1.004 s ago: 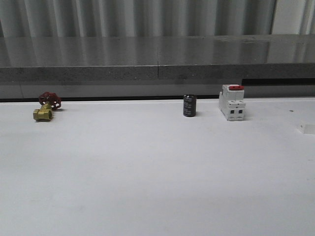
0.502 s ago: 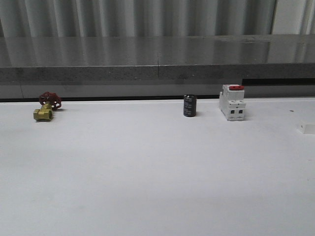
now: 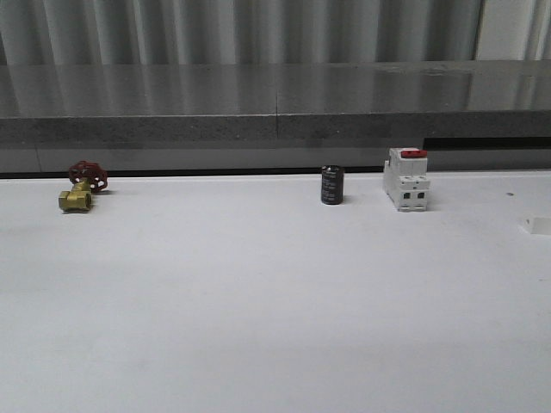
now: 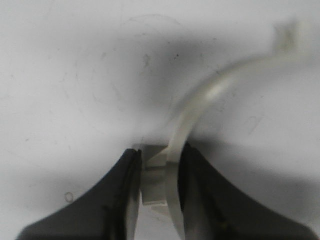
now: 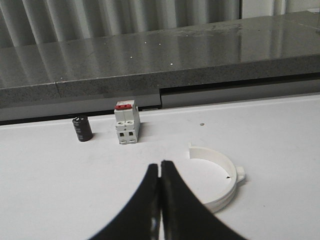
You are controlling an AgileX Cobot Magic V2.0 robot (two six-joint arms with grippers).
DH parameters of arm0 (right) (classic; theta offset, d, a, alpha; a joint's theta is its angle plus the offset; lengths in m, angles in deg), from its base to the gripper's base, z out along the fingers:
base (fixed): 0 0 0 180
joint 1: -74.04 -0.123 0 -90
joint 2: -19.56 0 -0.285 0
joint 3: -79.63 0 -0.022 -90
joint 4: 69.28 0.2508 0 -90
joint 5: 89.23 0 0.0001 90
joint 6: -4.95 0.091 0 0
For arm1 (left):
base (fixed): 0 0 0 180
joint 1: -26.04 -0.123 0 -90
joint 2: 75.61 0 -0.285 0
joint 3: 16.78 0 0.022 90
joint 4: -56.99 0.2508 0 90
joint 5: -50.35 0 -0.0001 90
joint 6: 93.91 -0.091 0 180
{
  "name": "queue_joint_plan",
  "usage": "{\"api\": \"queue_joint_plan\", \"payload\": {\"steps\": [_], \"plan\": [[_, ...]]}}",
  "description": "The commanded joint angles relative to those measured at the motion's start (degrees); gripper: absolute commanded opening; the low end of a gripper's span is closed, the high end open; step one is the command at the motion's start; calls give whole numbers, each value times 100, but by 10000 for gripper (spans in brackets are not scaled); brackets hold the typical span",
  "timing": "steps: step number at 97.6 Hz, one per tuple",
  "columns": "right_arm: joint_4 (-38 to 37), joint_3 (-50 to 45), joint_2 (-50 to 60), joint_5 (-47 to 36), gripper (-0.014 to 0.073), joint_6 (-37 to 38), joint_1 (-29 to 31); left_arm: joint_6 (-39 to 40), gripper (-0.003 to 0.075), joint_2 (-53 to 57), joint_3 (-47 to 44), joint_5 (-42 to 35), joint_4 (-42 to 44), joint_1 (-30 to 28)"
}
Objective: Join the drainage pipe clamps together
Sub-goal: 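Lift the white half-ring with the left gripper and set it down centrally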
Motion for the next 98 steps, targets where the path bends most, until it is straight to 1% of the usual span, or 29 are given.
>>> {"api": "queue_joint_plan", "payload": {"steps": [1, 4, 22, 30, 41, 49, 50, 51, 55, 73, 88, 98], "plan": [[-76, 116, 114, -465, -67, 0, -26, 10, 6, 295, 155, -22, -6, -15], [-76, 116, 114, -465, -67, 0, -26, 10, -20, 295, 168, 12, -6, -15], [-76, 116, 114, -465, -67, 0, -26, 10, -20, 360, 328, 472, -491, 55], [-76, 116, 114, -465, -67, 0, -26, 10, -20, 474, 380, 682, -558, 148], [-76, 116, 114, -465, -67, 0, -26, 10, -21, 745, 380, 815, -584, 417], [-76, 116, 114, -465, -67, 0, -26, 163, -21, 975, 380, 922, -609, 688], [-76, 116, 114, -465, -67, 0, -26, 485, -20, 1171, 380, 1062, -622, 1010], [-76, 116, 114, -465, -67, 0, -26, 534, -21, 1189, 380, 1092, -622, 1082], [-76, 116, 114, -465, -67, 0, -26, 601, -21, 1254, 380, 1130, -622, 1194], [-76, 116, 114, -465, -67, 0, -26, 1201, -20, 1357, 380, 1160, -622, 2287], [-76, 116, 114, -465, -67, 0, -26, 1735, -20, 1228, 380, 829, -587, 3174], [-76, 116, 114, -465, -67, 0, -26, 1991, -20, 1088, 380, 559, -576, 3584]]}}
